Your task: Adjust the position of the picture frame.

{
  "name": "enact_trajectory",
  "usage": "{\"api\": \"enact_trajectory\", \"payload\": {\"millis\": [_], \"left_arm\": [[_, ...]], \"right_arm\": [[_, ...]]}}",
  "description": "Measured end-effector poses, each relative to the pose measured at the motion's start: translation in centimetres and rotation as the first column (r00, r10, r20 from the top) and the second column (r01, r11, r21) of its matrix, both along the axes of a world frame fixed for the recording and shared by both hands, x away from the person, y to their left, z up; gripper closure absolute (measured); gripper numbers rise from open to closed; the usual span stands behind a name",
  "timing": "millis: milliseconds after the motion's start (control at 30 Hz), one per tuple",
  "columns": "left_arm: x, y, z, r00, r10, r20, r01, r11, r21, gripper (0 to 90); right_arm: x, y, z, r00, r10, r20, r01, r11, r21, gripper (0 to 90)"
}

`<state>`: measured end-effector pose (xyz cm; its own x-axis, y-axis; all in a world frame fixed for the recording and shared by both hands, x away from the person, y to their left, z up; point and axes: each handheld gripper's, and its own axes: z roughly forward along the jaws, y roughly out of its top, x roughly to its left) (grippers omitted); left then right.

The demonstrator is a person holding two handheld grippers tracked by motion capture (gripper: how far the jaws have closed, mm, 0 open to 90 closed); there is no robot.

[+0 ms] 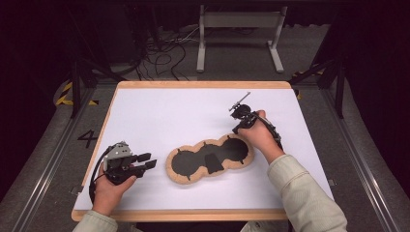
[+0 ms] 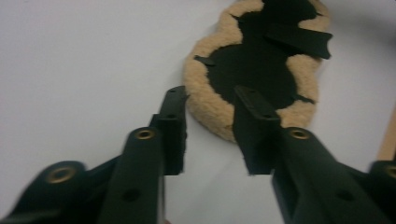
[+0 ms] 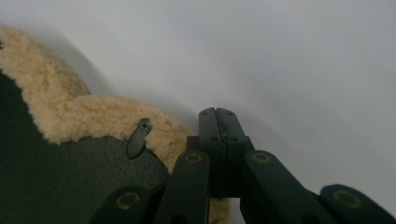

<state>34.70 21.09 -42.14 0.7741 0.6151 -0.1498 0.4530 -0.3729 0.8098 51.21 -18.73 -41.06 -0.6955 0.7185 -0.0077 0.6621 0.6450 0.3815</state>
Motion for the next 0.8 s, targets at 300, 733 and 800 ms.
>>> {"api": "enact_trajectory", "payload": {"millis": [300, 733, 800], "left_arm": [[-0.7, -3.1, 0.5, 0.9823, -0.186, -0.025, 0.187, 0.9816, 0.040, 89.8], [-0.6, -9.4, -1.1, 0.8663, -0.446, -0.225, 0.492, 0.8403, 0.228, 89.6], [-0.6, -9.7, -1.4, 0.8639, -0.442, -0.242, 0.495, 0.8347, 0.242, 89.7]], "right_arm": [[-2.8, -2.5, 1.9, 0.9961, -0.032, 0.082, 0.020, 0.9895, 0.143, 90.0], [-7.9, -5.1, 3.5, 0.9883, -0.019, 0.151, -0.021, 0.9642, 0.264, 90.0], [-8.5, -5.5, 3.4, 0.9876, -0.024, 0.155, -0.020, 0.9607, 0.277, 90.0]]}}
